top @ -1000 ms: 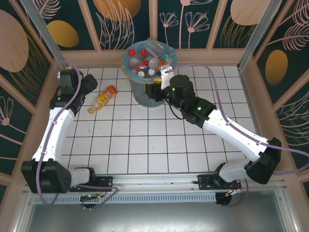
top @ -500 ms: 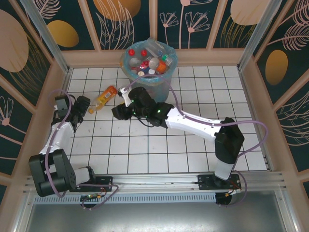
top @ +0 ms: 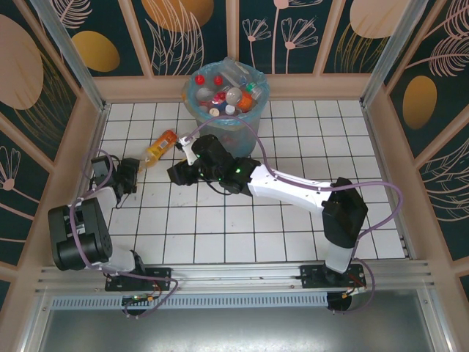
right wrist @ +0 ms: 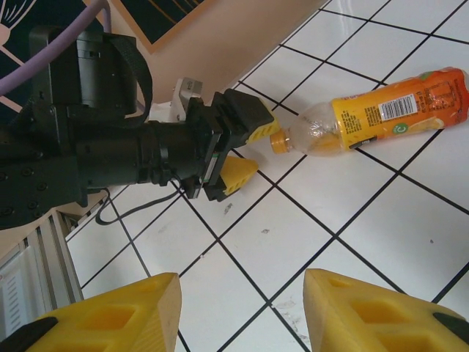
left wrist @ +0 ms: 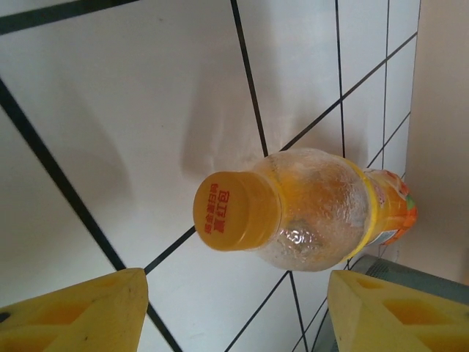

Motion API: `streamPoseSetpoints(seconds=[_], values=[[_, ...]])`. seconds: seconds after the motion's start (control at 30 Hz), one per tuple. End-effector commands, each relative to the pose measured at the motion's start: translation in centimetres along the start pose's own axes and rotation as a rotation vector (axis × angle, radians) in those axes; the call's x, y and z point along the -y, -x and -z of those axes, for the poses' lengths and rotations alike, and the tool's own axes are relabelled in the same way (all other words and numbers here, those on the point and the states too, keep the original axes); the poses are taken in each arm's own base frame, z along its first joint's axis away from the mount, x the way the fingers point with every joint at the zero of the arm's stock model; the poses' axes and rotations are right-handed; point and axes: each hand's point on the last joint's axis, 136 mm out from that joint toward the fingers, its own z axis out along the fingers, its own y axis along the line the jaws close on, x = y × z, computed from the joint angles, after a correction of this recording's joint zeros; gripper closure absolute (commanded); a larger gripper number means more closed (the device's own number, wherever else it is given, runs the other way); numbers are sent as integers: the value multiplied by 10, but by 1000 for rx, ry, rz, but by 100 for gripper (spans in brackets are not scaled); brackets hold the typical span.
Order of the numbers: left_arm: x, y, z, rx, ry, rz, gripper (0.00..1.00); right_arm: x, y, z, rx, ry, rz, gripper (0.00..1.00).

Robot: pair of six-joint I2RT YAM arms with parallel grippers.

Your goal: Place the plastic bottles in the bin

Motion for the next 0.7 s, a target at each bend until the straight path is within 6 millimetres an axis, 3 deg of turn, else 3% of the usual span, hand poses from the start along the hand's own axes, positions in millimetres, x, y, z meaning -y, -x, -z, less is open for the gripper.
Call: streamPoseSetpoints(seconds=[0.0,0.2,0.67], values=[[5,3,-6,-3,-62,57,35,-12,24,13,62,11,13,52],[3,1,-14,-19,-101,132,42,-10,22,12,52,1,17,52],[6,7,-15,8,-153,230,42,-8,16,7,29,-8,21,52]])
